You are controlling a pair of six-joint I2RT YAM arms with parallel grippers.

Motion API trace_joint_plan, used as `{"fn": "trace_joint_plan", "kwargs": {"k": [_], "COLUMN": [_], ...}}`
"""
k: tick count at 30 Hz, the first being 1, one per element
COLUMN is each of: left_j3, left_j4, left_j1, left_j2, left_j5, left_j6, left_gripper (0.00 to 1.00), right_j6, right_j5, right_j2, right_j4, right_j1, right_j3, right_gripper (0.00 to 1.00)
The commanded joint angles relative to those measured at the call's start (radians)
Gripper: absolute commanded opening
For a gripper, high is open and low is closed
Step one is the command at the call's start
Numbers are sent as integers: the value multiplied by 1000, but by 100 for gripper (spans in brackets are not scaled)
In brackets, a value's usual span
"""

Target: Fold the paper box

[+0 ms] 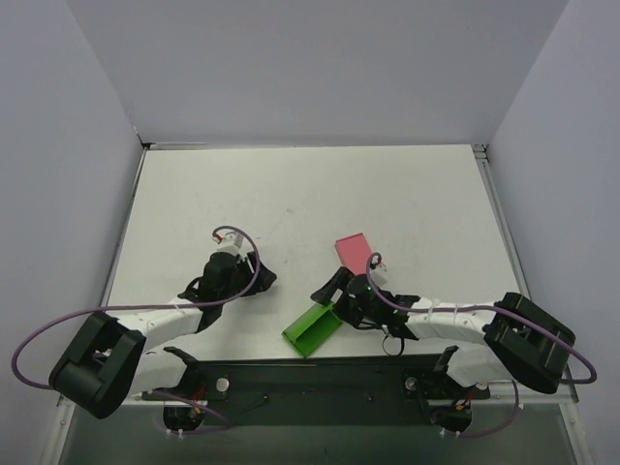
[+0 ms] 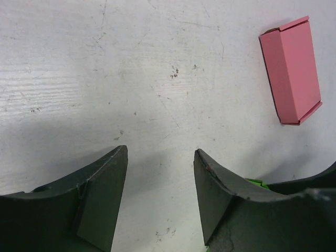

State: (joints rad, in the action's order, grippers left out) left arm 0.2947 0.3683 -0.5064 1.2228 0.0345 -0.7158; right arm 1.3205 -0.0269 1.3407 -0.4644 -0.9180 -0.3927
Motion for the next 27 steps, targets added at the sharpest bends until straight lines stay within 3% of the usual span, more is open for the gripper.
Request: {"fn": "trace_joint_plan", "kwargs": {"k": [1,6,9,13,15,17,19,21,24,27], "left_j3": [61,83,110,179,231,289,392,469,504,503], "left_j4": [-90,-314,-431,-569,-616,-678,-794,-882,-931,-933], "left_j1": [6,17,45,55,62,66,72,81,97,111], "left_j2": [-68,-228,-311,-379,-390,-384,-364,-347,-333,-324], "left_j5": [13,-19,42,102,143,154,139,101,33,7], "left_j6": [73,127,125,130,121,166,215,298,386,430], "left_gripper": [63,71,74,76,77,77,77,78,79,79], "right_j6": [79,19,-68,-289,-359,-315,-151,31,207,241], "right_j5": [-186,-217,-287,-314,-306,-304,-271,-237,-345,-451], "right_j2": [-81,-158,-236,-402,-495,-585,-653,-744,-787,-714], "right_j4": [46,125,217,268,404,607,685,652,526,423], "right_j1": [-16,2,-2,-13,-25,-45,-76,-122,-270,-402], "right_j3": [12,6,5,32,0,-46,-46,12,83,40], "right_gripper": [77,79,79,79,79,79,78,75,73,73]}}
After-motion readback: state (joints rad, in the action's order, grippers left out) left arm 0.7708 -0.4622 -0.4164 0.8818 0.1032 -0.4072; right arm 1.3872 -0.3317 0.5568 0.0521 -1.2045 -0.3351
